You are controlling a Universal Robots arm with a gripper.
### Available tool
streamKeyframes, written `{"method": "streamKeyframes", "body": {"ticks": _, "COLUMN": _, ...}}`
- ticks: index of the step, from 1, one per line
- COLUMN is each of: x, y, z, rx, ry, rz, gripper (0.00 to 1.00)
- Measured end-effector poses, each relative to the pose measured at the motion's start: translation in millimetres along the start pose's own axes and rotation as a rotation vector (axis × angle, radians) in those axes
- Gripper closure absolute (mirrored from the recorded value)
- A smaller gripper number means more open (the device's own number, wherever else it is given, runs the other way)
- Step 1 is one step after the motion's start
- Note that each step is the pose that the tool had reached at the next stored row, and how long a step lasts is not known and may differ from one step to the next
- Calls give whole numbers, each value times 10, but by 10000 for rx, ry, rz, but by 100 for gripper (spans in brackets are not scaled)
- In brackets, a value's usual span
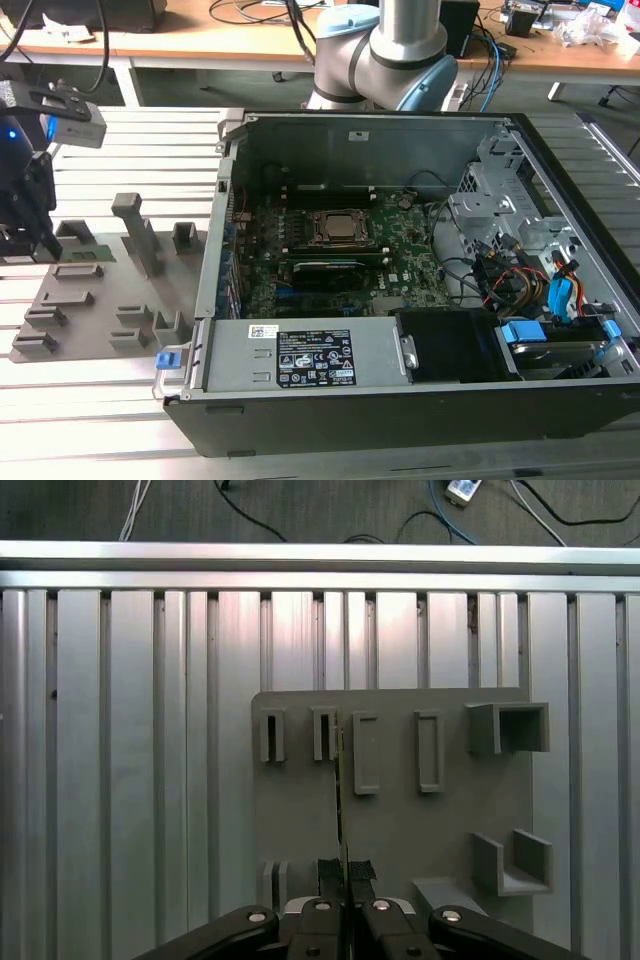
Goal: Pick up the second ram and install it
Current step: 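Pick up the second ram and move it above second insertion slot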
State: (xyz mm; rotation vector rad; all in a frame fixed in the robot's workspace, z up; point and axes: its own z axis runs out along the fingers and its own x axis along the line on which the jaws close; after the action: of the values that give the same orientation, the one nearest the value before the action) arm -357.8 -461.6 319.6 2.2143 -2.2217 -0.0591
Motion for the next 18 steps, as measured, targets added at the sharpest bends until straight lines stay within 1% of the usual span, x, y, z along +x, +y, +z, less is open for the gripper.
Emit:
{"method": "streamKeyframes", "body": {"ticks": 3, "x": -2, "y": 1, "z": -69, "rx": 0, "ry": 0, "rz": -1, "gripper": 86}}
{"method": "streamKeyframes", "body": {"ticks": 6, "x": -3, "y": 2, "z": -119, "rx": -1, "ry": 0, "rz": -1, "gripper": 86}}
{"method": "streamKeyframes", "body": {"ticks": 7, "x": -4, "y": 2, "z": -149, "rx": -1, "ry": 0, "rz": 0, "gripper": 86}}
{"method": "streamKeyframes", "body": {"ticks": 9, "x": -4, "y": 2, "z": -179, "rx": 0, "ry": 0, "rz": -1, "gripper": 86}}
{"method": "streamKeyframes", "body": {"ticks": 15, "x": -8, "y": 5, "z": -349, "rx": -1, "ry": 0, "rz": -1, "gripper": 86}}
{"method": "streamKeyframes", "body": {"ticks": 18, "x": -10, "y": 7, "z": -454, "rx": 0, "ry": 0, "rz": -1, "gripper": 86}}
